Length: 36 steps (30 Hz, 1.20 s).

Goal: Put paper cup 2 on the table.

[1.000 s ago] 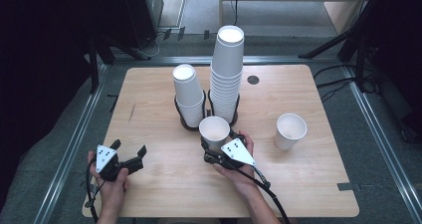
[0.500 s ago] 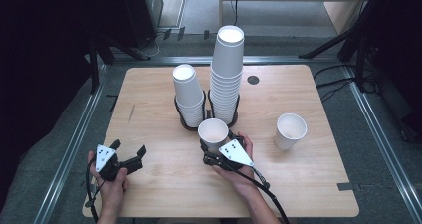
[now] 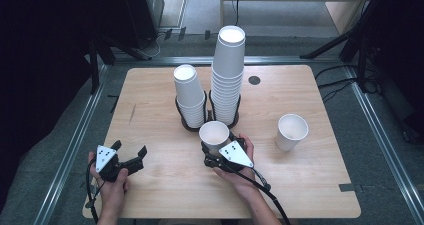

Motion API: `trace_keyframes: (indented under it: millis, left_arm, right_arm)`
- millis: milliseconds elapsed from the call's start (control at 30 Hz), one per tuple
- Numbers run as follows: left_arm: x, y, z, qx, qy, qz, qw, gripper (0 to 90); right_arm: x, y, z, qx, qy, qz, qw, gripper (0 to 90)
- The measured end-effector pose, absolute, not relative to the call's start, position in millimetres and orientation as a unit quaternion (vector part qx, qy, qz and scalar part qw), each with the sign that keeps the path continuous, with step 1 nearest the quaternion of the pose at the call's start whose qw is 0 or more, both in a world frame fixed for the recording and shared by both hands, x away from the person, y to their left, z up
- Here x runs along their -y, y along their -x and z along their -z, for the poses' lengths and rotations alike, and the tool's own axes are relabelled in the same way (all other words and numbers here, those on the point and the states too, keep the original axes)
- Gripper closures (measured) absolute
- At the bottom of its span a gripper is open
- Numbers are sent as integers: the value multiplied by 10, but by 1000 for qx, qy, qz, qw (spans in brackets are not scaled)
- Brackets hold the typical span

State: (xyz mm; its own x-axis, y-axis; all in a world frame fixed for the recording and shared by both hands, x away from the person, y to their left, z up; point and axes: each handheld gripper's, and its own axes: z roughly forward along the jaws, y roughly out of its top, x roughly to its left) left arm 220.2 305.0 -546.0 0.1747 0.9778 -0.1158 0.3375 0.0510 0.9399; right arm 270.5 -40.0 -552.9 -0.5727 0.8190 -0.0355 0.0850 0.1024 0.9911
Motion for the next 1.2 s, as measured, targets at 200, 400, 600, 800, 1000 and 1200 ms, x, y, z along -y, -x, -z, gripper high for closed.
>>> trace_keyframes:
  millis: [200, 400, 600, 800, 1000, 1200]
  left_arm:
    - [-3051, -2204, 5461, -548, -601, -337, 474, 19]
    - [-3052, -2205, 5461, -549, -601, -336, 475, 19]
    - [-3068, -2206, 5461, -551, -599, -333, 477, 19]
    - [-3059, -2207, 5463, -550, -600, -334, 476, 19]
    - [-3056, -2211, 5465, -550, -600, -334, 476, 19]
    - [-3054, -2210, 5465, -550, -599, -336, 474, 19]
  right_arm:
    - [399, -2702, 5537, -672, -344, -574, 317, 141]
    - [401, -2690, 5533, -672, -347, -575, 312, 137]
    - [420, -2671, 5513, -675, -355, -570, 307, 132]
    - [465, -2645, 5494, -677, -366, -568, 292, 128]
    - [491, -2615, 5474, -685, -366, -562, 284, 122]
    - [501, -2585, 5475, -692, -360, -560, 280, 117]
